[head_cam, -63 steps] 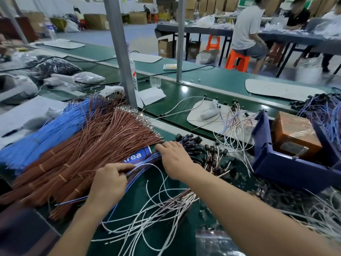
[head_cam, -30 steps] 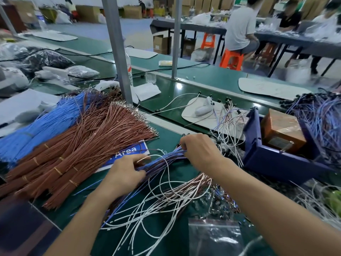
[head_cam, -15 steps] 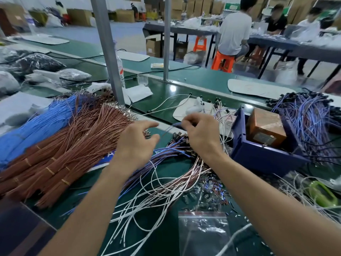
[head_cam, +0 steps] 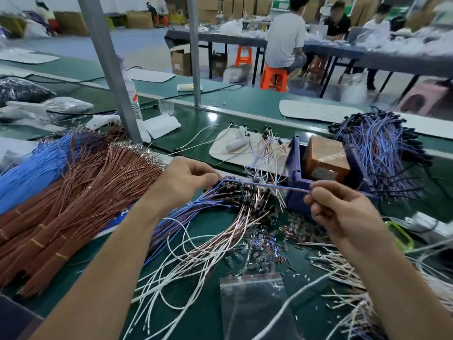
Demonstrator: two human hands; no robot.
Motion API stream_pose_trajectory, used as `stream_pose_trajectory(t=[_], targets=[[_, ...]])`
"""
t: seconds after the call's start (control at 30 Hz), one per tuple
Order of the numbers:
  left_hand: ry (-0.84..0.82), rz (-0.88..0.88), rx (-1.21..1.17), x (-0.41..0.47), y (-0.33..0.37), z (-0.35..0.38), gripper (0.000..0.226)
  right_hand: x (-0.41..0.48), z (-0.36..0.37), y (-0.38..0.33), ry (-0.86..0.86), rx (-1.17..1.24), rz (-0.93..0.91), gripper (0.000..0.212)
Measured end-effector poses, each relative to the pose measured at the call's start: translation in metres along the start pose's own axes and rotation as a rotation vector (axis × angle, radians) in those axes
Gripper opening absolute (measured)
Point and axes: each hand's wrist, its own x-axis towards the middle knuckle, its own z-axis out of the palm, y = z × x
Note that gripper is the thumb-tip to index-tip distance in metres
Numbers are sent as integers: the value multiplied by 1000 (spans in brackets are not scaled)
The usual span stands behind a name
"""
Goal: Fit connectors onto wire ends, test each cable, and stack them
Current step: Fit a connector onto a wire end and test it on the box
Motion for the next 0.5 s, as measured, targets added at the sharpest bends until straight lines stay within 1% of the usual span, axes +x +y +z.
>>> stream_pose_trajectory(t=[0.07,0.1,0.13,0.2,0.27,0.3,0.37,0.4,0.5], targets=[[12,25,130,1,9,7,13,-16,-27,11,47,139,34,11],[10,45,191,-1,15,13,12,-22,-39,17,60,249,55,13],[-8,65,234,-3,21,23,16,-29,-48,22,64,372,76,14],[-89,107,231,-11,29,48,26,-39,-58,29,44,559,98,18],[-171,136,199,-21,31,78,29,-43,-58,33,61,559,116,18],[-204,145,196,-26,30,93,25,-42,-57,33,87,540,128,24],[-247,152,186,-33,27,118,18,-40,-57,27,118,563,135,45],[-257,146,168,-35,26,127,16,-39,-59,23,111,602,124,49],[-308,90,88,-34,21,135,15,-42,-76,15,110,628,81,43]])
